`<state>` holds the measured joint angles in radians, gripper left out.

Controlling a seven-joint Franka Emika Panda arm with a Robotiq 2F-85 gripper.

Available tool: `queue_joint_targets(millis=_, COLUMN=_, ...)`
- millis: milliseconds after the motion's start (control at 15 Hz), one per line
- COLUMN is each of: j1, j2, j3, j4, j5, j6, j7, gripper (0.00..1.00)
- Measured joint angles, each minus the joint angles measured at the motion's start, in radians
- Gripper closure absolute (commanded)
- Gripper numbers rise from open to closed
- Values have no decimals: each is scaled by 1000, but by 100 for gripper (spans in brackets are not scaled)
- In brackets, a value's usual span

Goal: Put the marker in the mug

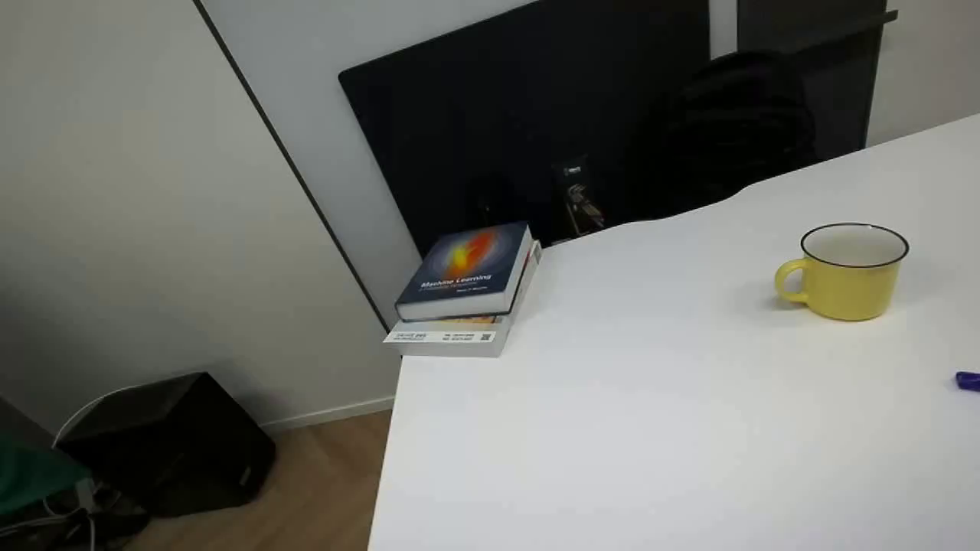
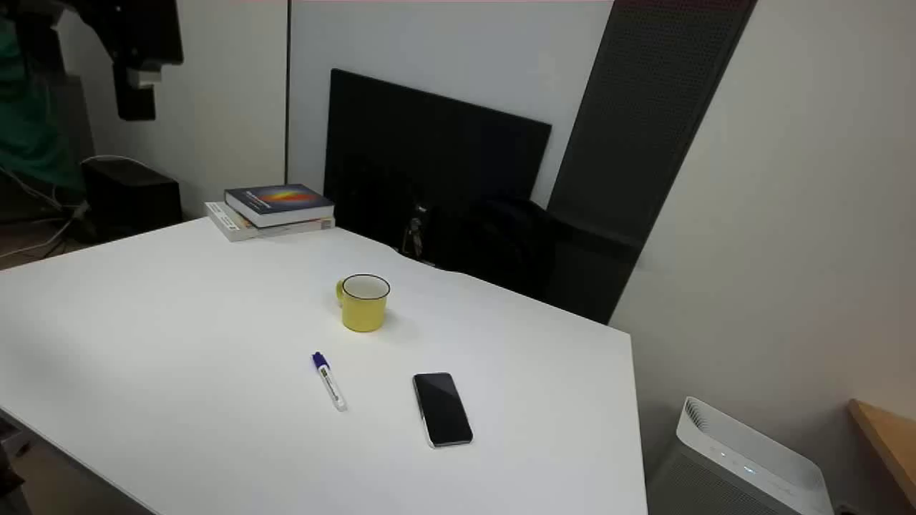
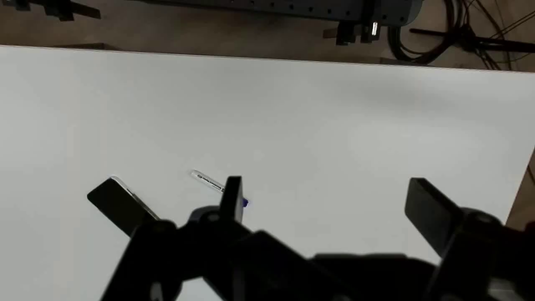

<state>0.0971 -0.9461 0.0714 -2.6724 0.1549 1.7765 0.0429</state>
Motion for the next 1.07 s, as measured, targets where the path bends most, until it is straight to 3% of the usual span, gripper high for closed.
queue_joint_targets(millis=800, j1=-1, j2=0, j3=-1, j4=-1, j5=-1, j6=0, j7=-5, gripper=0)
queue_joint_targets(millis=1067, j1=-25, j2=10, j3=-46, j4=-28, j5=-46, j6=0, j7=-93, gripper=0)
